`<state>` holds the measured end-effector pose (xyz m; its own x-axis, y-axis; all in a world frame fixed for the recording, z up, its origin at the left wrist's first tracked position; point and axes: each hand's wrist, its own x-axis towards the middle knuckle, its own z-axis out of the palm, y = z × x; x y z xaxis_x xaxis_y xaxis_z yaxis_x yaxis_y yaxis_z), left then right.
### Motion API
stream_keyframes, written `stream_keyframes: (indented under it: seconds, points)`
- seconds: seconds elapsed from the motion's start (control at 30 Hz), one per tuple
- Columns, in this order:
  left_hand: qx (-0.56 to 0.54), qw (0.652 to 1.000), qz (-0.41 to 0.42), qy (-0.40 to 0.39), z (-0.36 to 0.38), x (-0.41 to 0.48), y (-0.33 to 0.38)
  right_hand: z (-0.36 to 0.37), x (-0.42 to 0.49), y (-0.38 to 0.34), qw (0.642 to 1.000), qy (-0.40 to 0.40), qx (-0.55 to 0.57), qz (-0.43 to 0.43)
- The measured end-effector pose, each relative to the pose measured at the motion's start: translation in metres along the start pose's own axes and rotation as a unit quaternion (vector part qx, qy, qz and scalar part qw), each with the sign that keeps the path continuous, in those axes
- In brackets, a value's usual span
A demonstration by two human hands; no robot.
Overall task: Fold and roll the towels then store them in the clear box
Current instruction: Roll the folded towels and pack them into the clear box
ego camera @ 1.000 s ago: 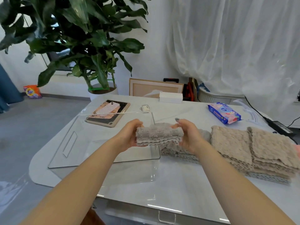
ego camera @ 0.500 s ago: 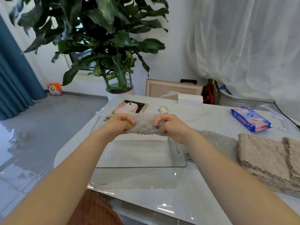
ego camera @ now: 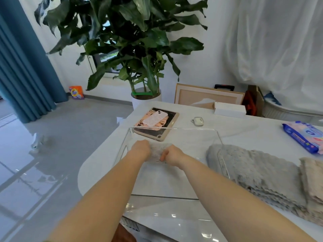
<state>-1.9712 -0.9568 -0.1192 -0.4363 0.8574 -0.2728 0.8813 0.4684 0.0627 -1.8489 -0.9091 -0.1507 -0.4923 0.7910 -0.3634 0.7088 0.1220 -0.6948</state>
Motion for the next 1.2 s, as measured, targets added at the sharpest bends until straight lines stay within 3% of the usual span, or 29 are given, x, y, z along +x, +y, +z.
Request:
stream_keyframes:
  seconds: [0.17,0.3,0.53,0.63,0.7,0.87,1.1,1.2]
  points:
    - [0.010,1.000,0.008,-0.011,0.017,0.011,-0.010,0.009,0.006,0.014,0.998,-0.067,0.004,-0.010]
    - [0.035,0.999,0.018,-0.020,0.022,0.013,-0.008,0.006,0.006,0.015,0.998,-0.063,0.014,-0.021]
    - [0.143,0.989,-0.023,-0.036,0.022,0.011,0.000,0.000,0.019,0.025,0.992,0.059,0.097,0.057]
    - [0.195,0.981,-0.007,0.001,0.011,0.010,0.003,-0.001,0.022,0.026,0.985,0.052,0.147,0.076]
    - [0.170,0.985,0.027,0.005,0.008,0.013,0.002,-0.002,0.022,0.024,0.984,0.043,0.160,0.072]
    - [0.096,0.987,0.054,-0.121,0.014,0.016,-0.006,-0.001,0.018,0.021,0.984,0.024,0.168,0.061]
    - [0.093,0.985,0.043,-0.137,0.016,0.010,-0.004,-0.003,-0.001,0.013,0.991,-0.029,0.115,0.060]
    - [0.092,0.986,0.054,-0.129,0.011,0.005,-0.007,-0.019,-0.021,0.000,0.995,-0.071,0.041,0.057]
